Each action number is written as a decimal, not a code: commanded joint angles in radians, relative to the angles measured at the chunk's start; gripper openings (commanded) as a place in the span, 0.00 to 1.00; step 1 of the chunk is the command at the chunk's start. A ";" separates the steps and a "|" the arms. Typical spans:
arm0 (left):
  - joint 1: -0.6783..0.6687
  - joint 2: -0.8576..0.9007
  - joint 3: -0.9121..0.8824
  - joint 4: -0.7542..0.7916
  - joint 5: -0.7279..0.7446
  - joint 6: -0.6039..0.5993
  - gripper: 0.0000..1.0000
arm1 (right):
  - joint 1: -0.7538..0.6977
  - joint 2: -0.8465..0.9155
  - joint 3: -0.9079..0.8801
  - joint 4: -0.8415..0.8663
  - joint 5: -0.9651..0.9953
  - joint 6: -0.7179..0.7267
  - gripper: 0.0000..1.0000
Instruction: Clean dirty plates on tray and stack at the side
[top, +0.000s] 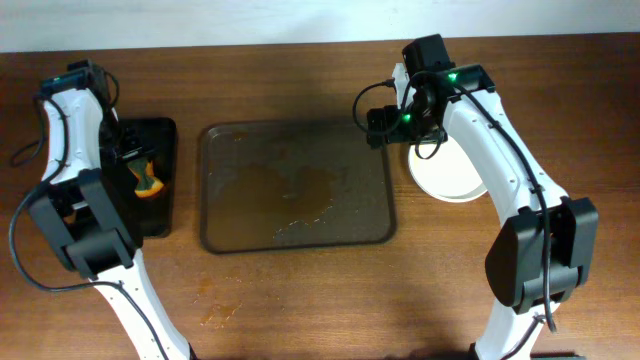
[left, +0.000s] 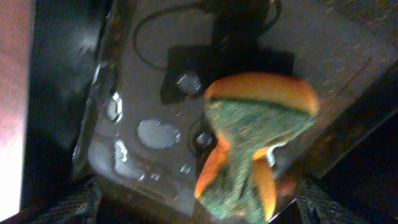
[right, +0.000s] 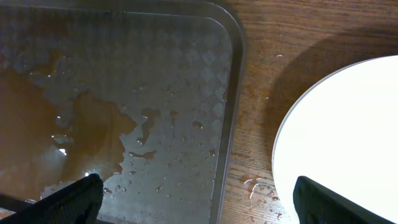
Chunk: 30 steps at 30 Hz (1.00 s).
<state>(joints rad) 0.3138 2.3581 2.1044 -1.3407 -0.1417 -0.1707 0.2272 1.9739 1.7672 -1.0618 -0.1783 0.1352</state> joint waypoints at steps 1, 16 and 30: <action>0.007 -0.046 0.109 -0.054 0.043 -0.018 0.99 | 0.002 -0.023 0.032 -0.012 -0.006 0.000 0.98; -0.134 -0.328 0.280 -0.191 0.074 -0.019 0.99 | 0.000 -0.513 0.189 -0.212 0.172 0.000 0.98; -0.134 -0.328 0.280 -0.191 0.074 -0.019 0.99 | 0.002 -0.710 0.183 -0.354 0.301 -0.076 0.98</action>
<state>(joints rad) 0.1795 2.0235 2.3852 -1.5299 -0.0746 -0.1776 0.2272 1.2583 1.9488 -1.3796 0.0204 0.1059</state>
